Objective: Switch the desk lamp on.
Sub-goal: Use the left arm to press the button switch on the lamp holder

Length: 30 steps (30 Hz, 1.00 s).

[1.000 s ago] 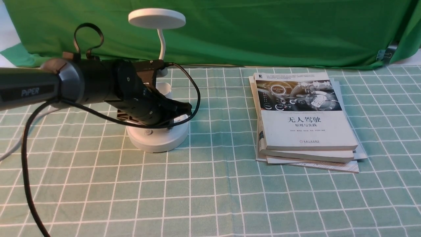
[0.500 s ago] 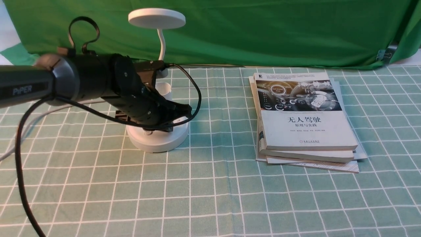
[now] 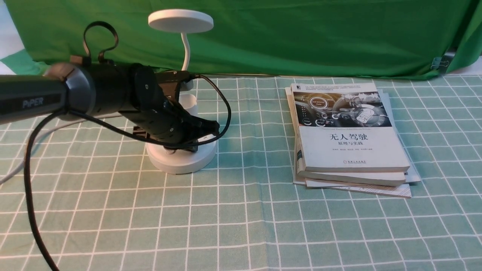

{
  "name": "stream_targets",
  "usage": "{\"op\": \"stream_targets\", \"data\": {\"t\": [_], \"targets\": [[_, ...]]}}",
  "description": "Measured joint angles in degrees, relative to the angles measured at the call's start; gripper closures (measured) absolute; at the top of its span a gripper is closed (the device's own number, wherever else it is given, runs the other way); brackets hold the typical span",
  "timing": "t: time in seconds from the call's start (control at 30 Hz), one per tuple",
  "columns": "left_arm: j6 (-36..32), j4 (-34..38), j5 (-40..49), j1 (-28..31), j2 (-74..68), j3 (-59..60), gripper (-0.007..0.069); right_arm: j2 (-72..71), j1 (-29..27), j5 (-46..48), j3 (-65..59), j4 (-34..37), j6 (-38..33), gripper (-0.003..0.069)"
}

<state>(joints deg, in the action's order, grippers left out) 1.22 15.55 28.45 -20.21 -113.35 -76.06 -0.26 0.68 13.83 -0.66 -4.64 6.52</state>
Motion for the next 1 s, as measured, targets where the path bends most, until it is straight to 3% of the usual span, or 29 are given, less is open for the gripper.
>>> {"op": "stream_targets", "data": {"t": [0.8, 1.0], "targets": [[0.1, 0.3, -5.5, -0.1, 1.1, 2.1, 0.0623, 0.0, 0.0, 0.0, 0.0, 0.0, 0.0, 0.0418], [0.1, -0.2, 1.2, -0.1, 6.6, 2.8, 0.0623, 0.0, 0.0, 0.0, 0.0, 0.0, 0.0, 0.0418]]}}
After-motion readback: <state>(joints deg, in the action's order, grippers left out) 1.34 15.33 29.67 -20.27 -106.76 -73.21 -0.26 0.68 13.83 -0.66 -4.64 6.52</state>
